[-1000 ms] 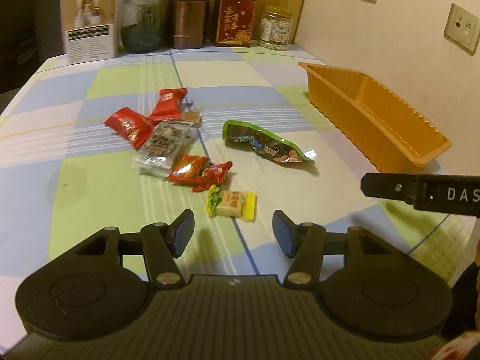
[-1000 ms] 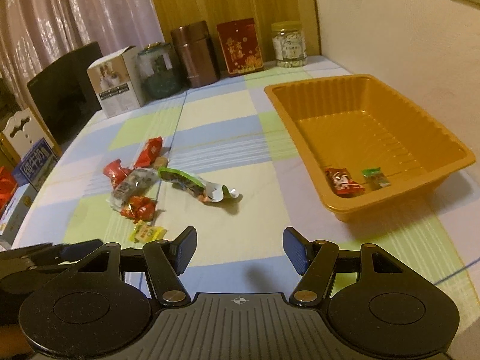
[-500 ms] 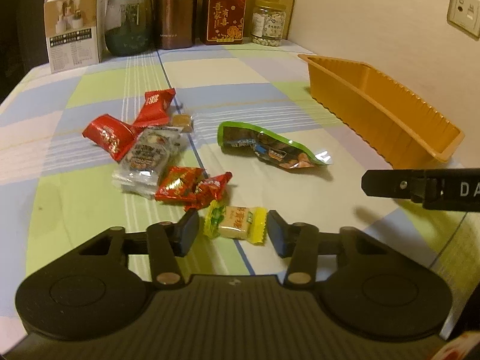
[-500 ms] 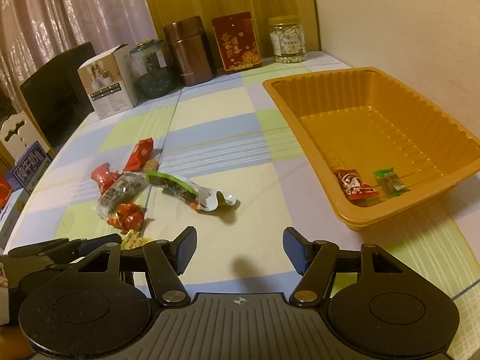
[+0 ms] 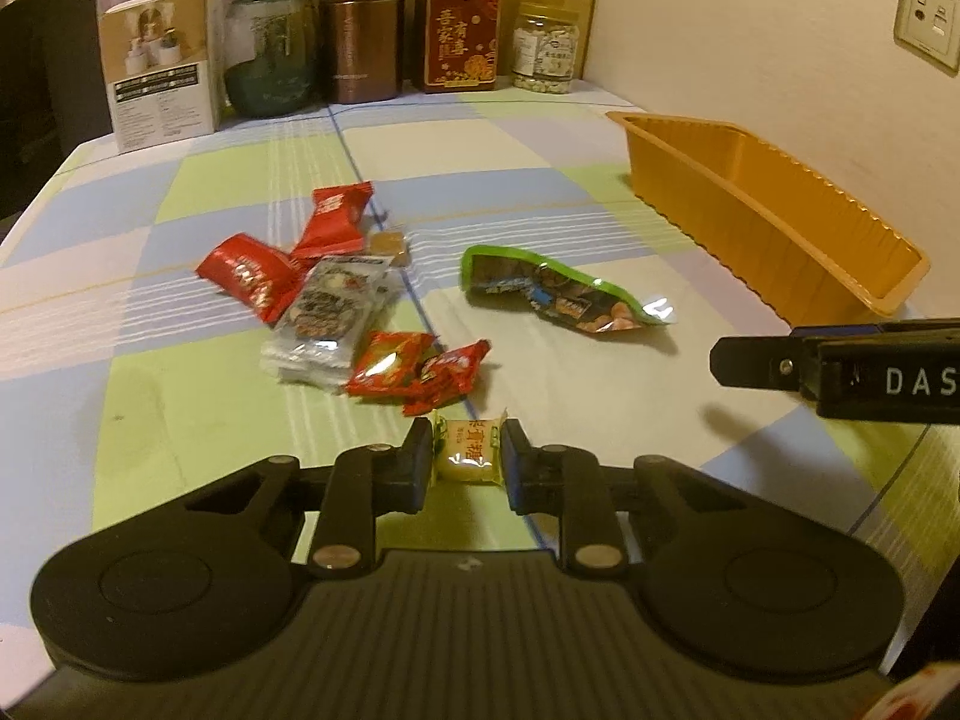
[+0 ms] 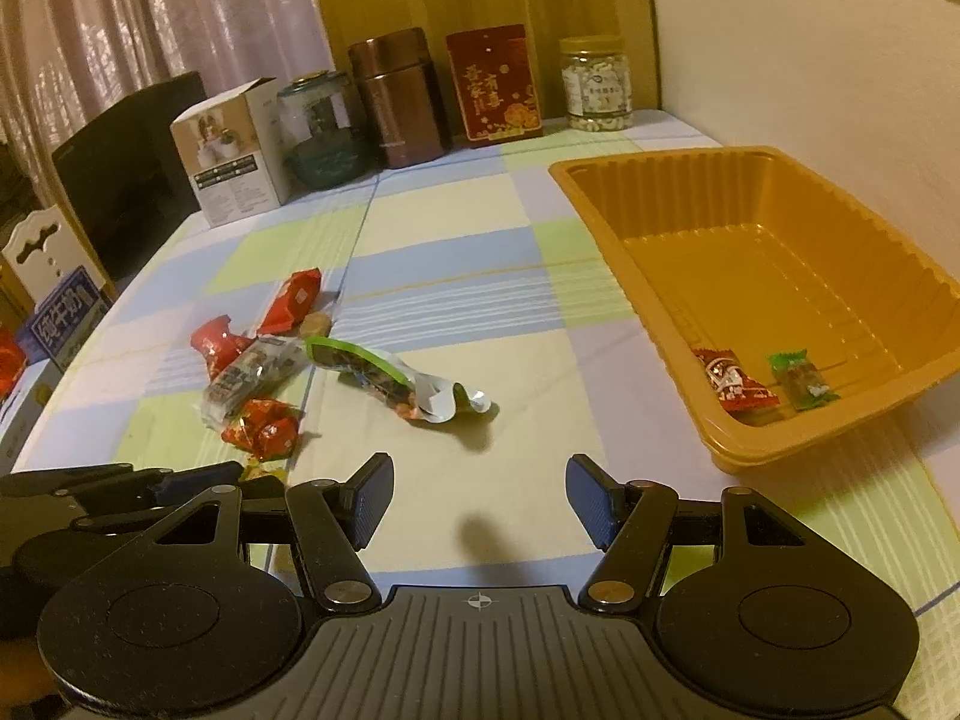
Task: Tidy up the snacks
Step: 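Grasp the yellow candy with the left gripper while the right gripper grasps the green-wrapped bar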
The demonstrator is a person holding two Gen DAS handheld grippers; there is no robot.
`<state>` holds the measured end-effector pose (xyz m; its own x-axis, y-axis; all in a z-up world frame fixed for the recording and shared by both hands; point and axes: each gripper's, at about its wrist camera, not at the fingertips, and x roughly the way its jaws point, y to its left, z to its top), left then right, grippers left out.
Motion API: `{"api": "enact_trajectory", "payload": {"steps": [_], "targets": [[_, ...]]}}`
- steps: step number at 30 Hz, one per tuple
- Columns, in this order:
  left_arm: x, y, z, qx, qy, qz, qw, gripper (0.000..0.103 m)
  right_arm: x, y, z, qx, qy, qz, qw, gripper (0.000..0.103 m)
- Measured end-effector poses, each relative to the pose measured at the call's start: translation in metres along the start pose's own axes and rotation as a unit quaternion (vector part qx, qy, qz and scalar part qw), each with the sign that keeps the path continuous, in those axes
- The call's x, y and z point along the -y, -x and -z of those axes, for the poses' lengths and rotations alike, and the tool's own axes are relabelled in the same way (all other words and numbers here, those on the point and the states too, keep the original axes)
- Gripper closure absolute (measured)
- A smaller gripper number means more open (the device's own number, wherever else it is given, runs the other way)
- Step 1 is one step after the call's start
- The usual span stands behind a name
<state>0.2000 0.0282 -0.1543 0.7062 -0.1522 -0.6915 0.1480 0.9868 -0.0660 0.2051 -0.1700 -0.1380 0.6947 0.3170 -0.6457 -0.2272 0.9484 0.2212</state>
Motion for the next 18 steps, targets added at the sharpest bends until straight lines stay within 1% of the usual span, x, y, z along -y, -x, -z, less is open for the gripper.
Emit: {"api": "enact_trajectory", "payload": {"steps": [5, 8, 13, 18], "targets": [[-0.013, 0.010, 0.001, 0.005, 0.014, -0.012, 0.9998, 0.081, -0.007, -0.009, -0.006, 0.004, 0.034, -0.010, 0.999, 0.038], [-0.020, 0.015, 0.000, 0.010, 0.022, -0.018, 0.9995, 0.081, -0.015, -0.019, -0.013, 0.013, 0.072, -0.013, 0.997, 0.038], [-0.025, 0.016, -0.003, 0.015, 0.031, -0.017, 0.9993, 0.082, -0.026, -0.040, -0.024, 0.019, 0.126, -0.018, 0.992, 0.038], [-0.026, 0.015, -0.003, 0.014, 0.031, -0.017, 0.9993, 0.082, -0.034, -0.060, -0.030, 0.015, 0.158, -0.028, 0.987, 0.038]]}}
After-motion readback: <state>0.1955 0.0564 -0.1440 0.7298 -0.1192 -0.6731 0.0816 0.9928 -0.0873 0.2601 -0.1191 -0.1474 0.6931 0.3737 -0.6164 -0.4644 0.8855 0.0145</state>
